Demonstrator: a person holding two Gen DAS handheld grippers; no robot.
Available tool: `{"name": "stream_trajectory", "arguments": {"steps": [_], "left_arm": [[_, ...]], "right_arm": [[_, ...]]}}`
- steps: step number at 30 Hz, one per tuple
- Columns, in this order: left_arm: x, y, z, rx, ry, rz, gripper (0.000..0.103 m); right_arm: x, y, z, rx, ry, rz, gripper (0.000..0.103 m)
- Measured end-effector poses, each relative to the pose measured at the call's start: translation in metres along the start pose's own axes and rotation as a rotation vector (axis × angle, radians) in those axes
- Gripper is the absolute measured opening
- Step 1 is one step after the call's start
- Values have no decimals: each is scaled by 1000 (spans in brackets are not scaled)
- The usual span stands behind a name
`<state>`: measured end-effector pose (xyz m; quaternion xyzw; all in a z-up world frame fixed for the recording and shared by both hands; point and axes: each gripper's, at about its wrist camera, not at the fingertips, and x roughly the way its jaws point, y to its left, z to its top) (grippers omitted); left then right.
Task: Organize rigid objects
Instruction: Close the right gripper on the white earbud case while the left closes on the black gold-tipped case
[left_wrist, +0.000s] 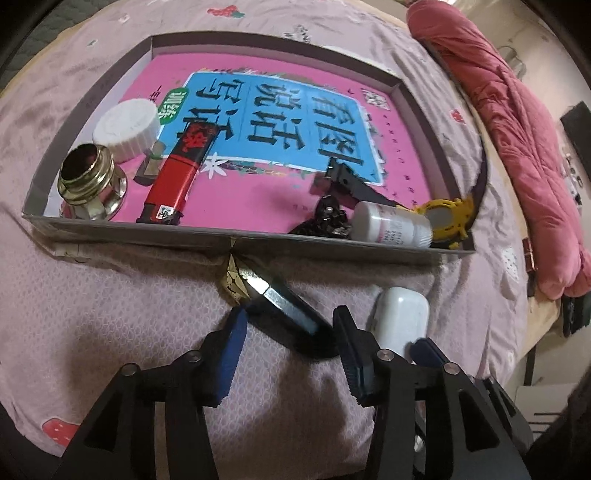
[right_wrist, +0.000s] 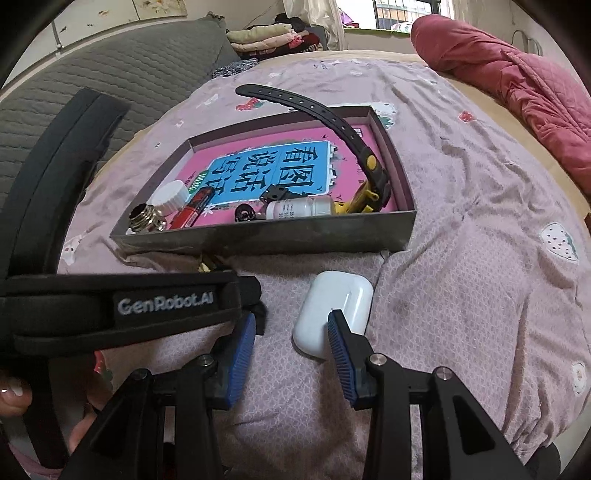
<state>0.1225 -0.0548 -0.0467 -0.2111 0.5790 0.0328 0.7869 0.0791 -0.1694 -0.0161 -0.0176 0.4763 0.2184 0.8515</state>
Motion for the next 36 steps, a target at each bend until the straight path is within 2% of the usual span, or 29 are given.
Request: {"name": "stream_trajectory", "arguments": {"steps": [5, 11, 18, 23, 26, 30, 36], "left_arm": [[9, -5, 1, -20, 6, 39, 51], [18, -13, 2, -26, 8, 79, 50], [18, -3, 1, -56, 8, 48, 47], [21, -1, 5, -48, 13, 63, 45], [24, -5, 6, -27, 6, 83, 44], [26, -18, 4, 24, -9, 109, 44], [19, -22, -5, 71, -44, 75, 40]], "right_arm": [[0, 1, 0, -10, -6, -49, 41], [4, -2, 0, 5, -1, -92, 51], [20, -9, -2, 44, 46, -103, 52], [38, -1, 1, -30, 41, -154, 53], [38, -6, 0, -5, 33, -142, 46], [30, -17, 2, 27, 42, -93, 46], [16, -22, -1, 30, 17, -51, 45]]}}
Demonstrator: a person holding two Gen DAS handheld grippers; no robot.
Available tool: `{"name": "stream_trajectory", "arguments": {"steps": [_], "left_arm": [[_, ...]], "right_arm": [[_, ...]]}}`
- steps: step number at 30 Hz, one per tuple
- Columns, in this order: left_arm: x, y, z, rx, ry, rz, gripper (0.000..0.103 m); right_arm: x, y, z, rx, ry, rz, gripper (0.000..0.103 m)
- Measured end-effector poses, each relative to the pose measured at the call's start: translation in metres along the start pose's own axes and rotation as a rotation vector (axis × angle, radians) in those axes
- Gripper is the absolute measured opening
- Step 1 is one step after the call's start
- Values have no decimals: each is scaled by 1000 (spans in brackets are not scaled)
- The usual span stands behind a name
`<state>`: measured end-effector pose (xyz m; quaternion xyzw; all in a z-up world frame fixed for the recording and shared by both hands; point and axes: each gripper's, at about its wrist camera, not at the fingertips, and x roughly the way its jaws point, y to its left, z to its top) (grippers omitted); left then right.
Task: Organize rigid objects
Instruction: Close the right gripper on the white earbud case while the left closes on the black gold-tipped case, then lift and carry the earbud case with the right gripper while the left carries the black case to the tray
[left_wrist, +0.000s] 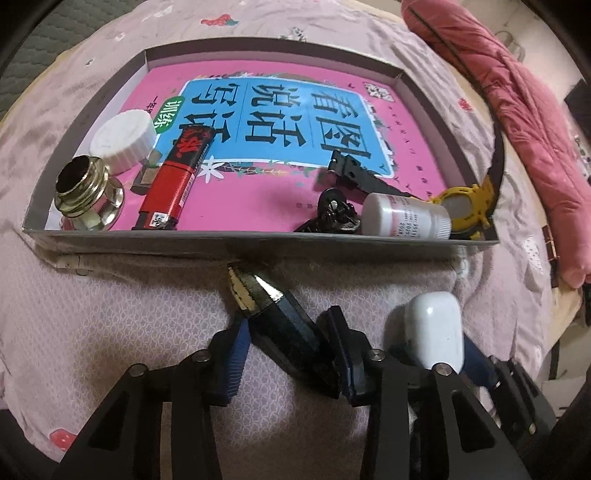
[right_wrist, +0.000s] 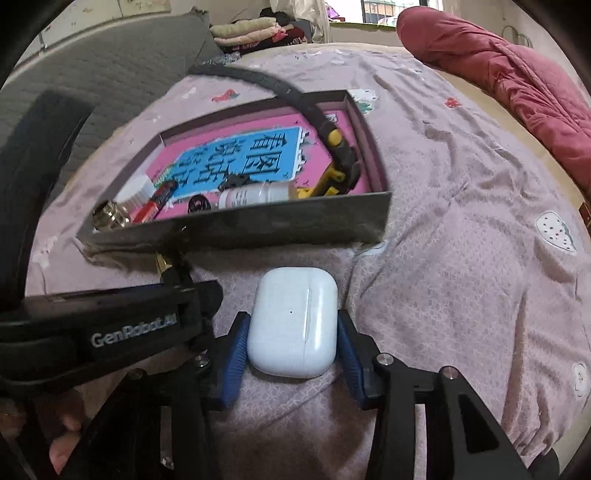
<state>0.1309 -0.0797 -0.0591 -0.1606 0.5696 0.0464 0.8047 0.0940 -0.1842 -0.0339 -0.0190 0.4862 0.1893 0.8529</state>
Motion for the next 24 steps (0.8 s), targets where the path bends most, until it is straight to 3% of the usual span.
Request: {"name": "stream_trajectory", "arguments": {"steps": [4, 10, 16, 20, 24], "left_arm": [[-17, 12, -8, 7, -36, -47, 34], [-38, 24, -16, 31, -103, -110, 30], [-73, 34, -18, 64, -214, -101, 23], [-64, 46, -13, 54, -158, -83, 23], [-66, 45, -16, 57, -178, -91, 23]], "right_arm": [[-14, -7, 5, -7, -57, -56, 46], [-24, -9, 9, 10, -97, -16, 46], [-37, 2, 10, -28, -149, 2, 46], [-33, 8, 11, -35, -140, 16, 46], [-35, 8, 10, -35, -149, 20, 46]]}}
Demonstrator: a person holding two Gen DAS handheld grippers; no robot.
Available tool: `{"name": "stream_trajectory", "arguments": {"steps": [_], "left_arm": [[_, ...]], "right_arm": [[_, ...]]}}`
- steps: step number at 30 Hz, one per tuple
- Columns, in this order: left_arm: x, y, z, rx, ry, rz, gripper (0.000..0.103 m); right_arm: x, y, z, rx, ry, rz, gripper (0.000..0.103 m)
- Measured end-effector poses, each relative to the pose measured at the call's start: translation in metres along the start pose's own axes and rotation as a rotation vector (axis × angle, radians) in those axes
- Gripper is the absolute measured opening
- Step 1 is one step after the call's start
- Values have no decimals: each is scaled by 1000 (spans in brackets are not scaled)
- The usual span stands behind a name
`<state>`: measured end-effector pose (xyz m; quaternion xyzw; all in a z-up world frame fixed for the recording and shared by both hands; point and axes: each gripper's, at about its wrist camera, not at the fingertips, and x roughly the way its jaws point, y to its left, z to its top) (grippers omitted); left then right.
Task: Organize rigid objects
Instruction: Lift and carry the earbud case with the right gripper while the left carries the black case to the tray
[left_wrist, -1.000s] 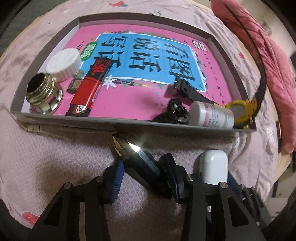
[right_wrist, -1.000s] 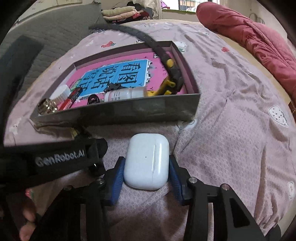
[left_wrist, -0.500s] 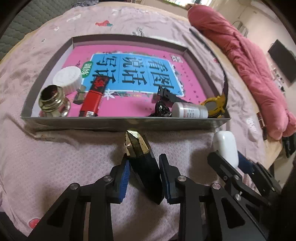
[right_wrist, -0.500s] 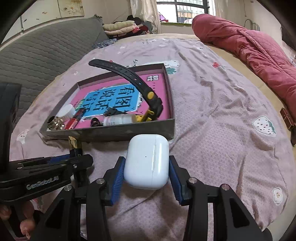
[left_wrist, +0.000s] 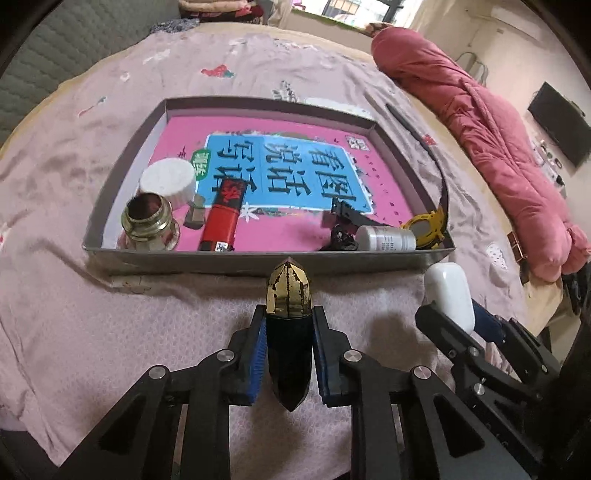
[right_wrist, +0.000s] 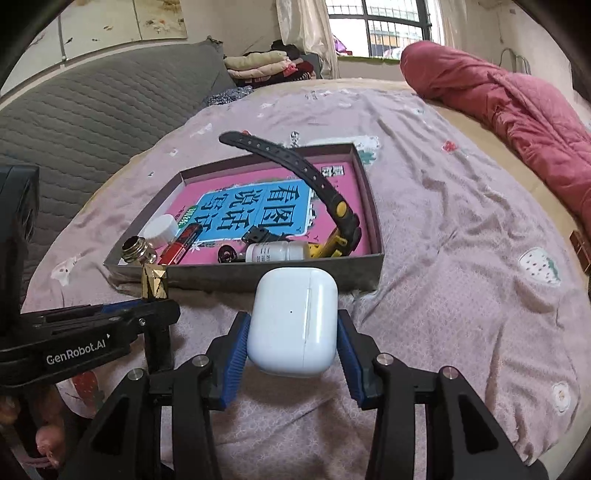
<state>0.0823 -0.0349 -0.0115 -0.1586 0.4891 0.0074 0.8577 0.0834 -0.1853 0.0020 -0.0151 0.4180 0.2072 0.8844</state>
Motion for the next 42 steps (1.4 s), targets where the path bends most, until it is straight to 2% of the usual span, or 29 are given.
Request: {"name": "stream_trajectory", "arguments": {"steps": [3, 9, 15, 28, 42], "left_arm": [[-16, 0, 4, 4, -53, -7, 23], [-49, -2, 16, 50, -168, 32, 23], [-68, 12, 27, 45, -215, 64, 23], [-75, 14, 40, 75, -254, 91, 23], [-54, 14, 47, 98, -232, 88, 23]], "right_arm": [[-7, 3, 3, -3, -28, 16, 46], [-19, 23, 10, -65, -67, 60, 46], [-30, 35, 26, -84, -113, 87, 46], [-25, 39, 46, -83, -125, 112, 46], [0, 46, 61, -82, -119, 128, 46]]}}
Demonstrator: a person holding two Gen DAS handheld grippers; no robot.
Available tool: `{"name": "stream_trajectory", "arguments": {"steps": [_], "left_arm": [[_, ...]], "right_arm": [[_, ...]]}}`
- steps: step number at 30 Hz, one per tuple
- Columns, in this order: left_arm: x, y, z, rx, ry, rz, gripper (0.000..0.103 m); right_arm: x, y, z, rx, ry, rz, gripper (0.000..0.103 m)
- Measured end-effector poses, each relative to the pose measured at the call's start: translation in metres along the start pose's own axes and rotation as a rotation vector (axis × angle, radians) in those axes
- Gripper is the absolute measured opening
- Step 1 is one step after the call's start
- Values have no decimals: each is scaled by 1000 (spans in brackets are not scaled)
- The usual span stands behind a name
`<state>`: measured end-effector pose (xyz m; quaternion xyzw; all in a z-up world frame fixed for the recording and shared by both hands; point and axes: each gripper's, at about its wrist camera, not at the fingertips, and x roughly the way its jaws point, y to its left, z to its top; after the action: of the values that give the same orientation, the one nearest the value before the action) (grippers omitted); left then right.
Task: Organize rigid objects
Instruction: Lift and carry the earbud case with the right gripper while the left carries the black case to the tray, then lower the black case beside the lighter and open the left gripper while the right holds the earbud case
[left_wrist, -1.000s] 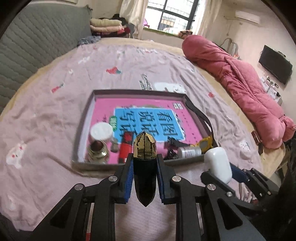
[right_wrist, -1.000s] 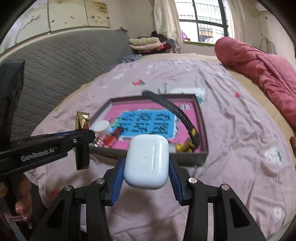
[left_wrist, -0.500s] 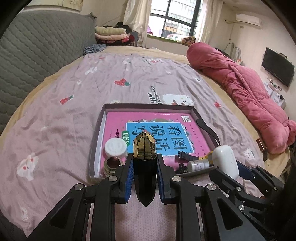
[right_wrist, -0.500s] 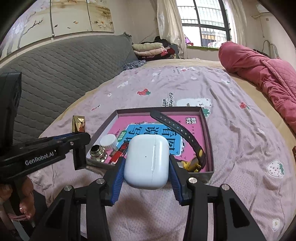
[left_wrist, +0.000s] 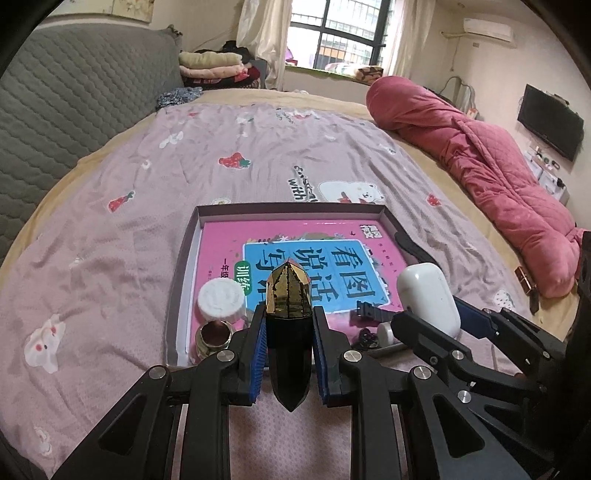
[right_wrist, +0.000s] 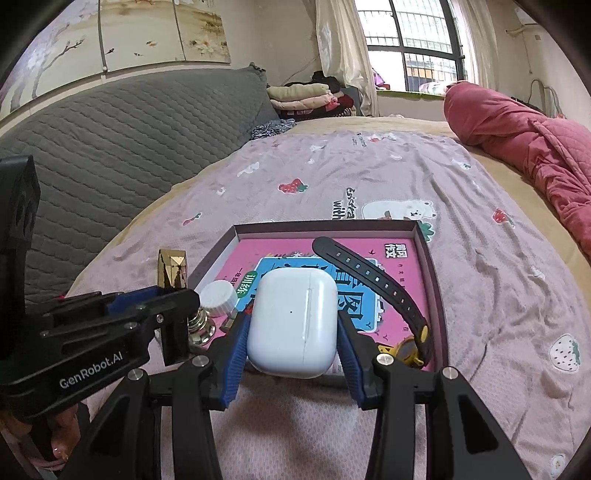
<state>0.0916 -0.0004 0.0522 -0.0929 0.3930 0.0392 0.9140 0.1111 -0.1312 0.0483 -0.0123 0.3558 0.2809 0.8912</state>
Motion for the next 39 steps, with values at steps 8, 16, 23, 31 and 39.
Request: {"name": "stream_trajectory", "arguments": {"steps": [8, 16, 23, 31, 39], "left_arm": [[24, 5, 2, -7, 32, 6, 23], [45, 0, 9, -1, 32, -9, 23], [62, 1, 10, -22, 52, -32, 23], [74, -7, 7, 0, 72, -35, 23], [84, -14, 5, 19, 95, -46, 23]], "right_arm": [[19, -9, -5, 16, 38, -12, 46], [26, -26, -11, 44, 51, -37, 46], [31, -34, -12, 60, 65, -57, 46], [38, -34, -9, 63, 62, -65, 46], [41, -37, -11, 48, 63, -81, 46]]}}
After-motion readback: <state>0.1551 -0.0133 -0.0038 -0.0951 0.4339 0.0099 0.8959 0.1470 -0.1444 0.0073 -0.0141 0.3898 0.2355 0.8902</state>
